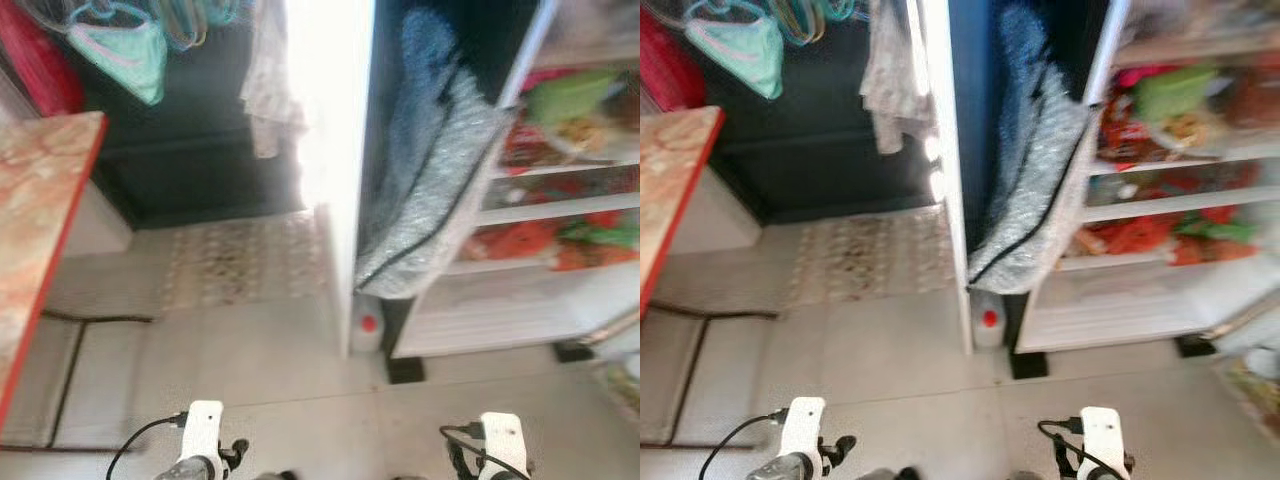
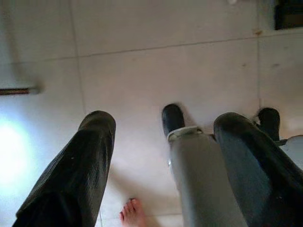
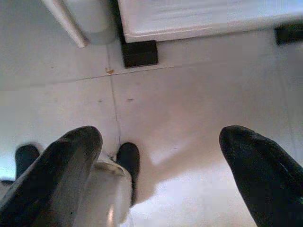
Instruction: Restocking fridge
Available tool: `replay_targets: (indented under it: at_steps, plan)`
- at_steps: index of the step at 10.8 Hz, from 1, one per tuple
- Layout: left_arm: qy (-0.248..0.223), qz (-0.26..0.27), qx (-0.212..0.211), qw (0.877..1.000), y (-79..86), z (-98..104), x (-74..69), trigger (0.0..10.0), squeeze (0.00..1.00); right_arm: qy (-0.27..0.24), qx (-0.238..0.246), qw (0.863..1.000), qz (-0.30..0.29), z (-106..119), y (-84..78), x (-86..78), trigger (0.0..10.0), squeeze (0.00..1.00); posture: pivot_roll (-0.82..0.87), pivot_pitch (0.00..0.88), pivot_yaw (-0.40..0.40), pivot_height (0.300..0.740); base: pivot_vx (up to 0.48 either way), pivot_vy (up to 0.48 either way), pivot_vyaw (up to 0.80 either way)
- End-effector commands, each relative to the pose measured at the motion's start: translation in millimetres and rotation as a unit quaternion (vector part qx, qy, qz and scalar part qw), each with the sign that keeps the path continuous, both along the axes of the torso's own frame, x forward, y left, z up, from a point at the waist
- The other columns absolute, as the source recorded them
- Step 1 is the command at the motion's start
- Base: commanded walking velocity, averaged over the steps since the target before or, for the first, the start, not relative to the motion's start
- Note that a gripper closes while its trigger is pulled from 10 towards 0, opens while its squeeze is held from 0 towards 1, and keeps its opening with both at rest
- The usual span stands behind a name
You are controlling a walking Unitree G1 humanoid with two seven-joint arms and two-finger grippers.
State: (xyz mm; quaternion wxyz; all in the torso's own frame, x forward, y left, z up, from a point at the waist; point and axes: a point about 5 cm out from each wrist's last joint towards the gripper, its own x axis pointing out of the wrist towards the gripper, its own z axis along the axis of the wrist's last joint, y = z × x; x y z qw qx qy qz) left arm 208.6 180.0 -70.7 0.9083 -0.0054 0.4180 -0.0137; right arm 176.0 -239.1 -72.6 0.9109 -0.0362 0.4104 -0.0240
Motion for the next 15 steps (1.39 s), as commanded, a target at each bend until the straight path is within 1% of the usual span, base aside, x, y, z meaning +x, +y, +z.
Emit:
replay_targets:
  at_steps: [1, 2, 3, 4, 5, 6, 8, 9, 11, 12, 13, 14, 15]
  plan:
    - [0.027, 0.0, 0.008, 1.0, 0.6, -6, -9.6, 10.0, 0.0, 0.017, 0.007, 1.0, 0.021, -3, 3.4, -4.0, 10.0, 0.0, -0.13, 0.103, 0.044, 0.74, 0.0, 0.0, 0.0]
    - [0.028, 0.007, 0.005, 1.0, -2.6, -6, -9.0, 10.0, 0.0, 0.013, 0.007, 1.0, -0.01, -2, -0.9, -3.5, 10.0, 0.0, -0.12, 0.087, 0.024, 0.74, 0.0, 0.0, 0.0]
    - [0.022, 0.015, 0.002, 1.0, -6.0, -5, -6.0, 10.0, 0.0, 0.005, 0.009, 0.998, -0.056, -1, -5.7, -2.6, 10.0, 0.0, -0.1, 0.062, 0.018, 0.74, 0.0, 0.0, 0.0]
    - [0.017, 0.02, 0.0, 1.0, -7.9, -3, -2.2, 10.0, 0.0, 0.001, 0.01, 0.996, -0.084, 1, -8.7, 0.2, 10.0, 0.0, -0.1, 0.044, 0.022, 0.74, 0.0, 0.0, 0.0]
    - [0.016, 0.024, 0.0, 1.0, -7.8, -2, 0.5, 10.0, 0.0, -0.006, 0.012, 0.995, -0.098, 2, -9.6, 3.8, 10.0, 0.0, -0.1, 0.037, 0.032, 0.74, 0.0, 0.0, 0.0]
    - [0.015, 0.015, 0.007, 1.0, -7.7, 0, 4.8, 10.0, 0.0, -0.015, 0.01, 0.995, -0.094, 6, -9.3, 11.1, 10.0, 0.0, -0.12, 0.036, 0.048, 0.74, 0.0, 0.0, 0.0]
    - [0.02, 0.001, 0.018, 1.0, -6.0, 1, 5.1, 10.0, 0.0, -0.021, 0.019, 0.994, -0.109, 9, -6.2, 19.1, 10.0, 0.0, -0.14, 0.0, 0.076, 0.74, 0.0, 0.0, 0.0]
    - [0.02, 0.001, 0.02, 1.0, -5.5, 1, 5.8, 10.0, 0.0, -0.02, 0.02, 0.994, -0.11, 9, -5.3, 20.6, 10.0, 0.0, -0.14, 0.0, 0.074, 0.74, 0.0, 0.0, 0.0]
    - [0.021, 0.011, 0.021, 0.999, -4.4, 2, 7.5, 10.0, 0.0, -0.015, 0.021, 0.993, -0.116, 8, -3.0, 22.1, 10.0, 0.0, -0.16, 0.0, 0.088, 0.74, 0.0, 0.0, 0.0]
    - [0.02, 0.009, 0.022, 1.0, -8.0, 4, 11.8, 10.0, 0.0, -0.017, 0.027, 0.992, -0.122, 8, -1.1, 21.3, 10.0, 0.0, -0.17, 0.0, 0.093, 0.74, 0.0, 0.0, 0.0]
    - [0.025, 0.001, 0.027, 0.999, -10.8, 4, 12.0, 10.0, 0.0, -0.013, 0.027, 0.993, -0.119, 7, 0.6, 20.3, 10.0, 0.0, -0.17, 0.0, 0.099, 0.74, 0.0, 0.0, 0.0]
    - [0.028, 0.005, 0.028, 0.999, -7.1, 1, 6.1, 10.0, 0.0, -0.012, 0.03, 0.992, -0.123, 5, 1.9, 18.7, 10.0, 0.0, -0.18, 0.0, 0.102, 0.74, 0.0, 0.0, 0.0]
    - [0.028, 0.006, 0.03, 0.999, -3.2, -1, 2.9, 10.0, 0.0, -0.008, 0.033, 0.993, -0.115, 4, 4.6, 17.4, 10.0, 0.0, -0.19, 0.0, 0.109, 0.74, 0.0, 0.0, 0.0]
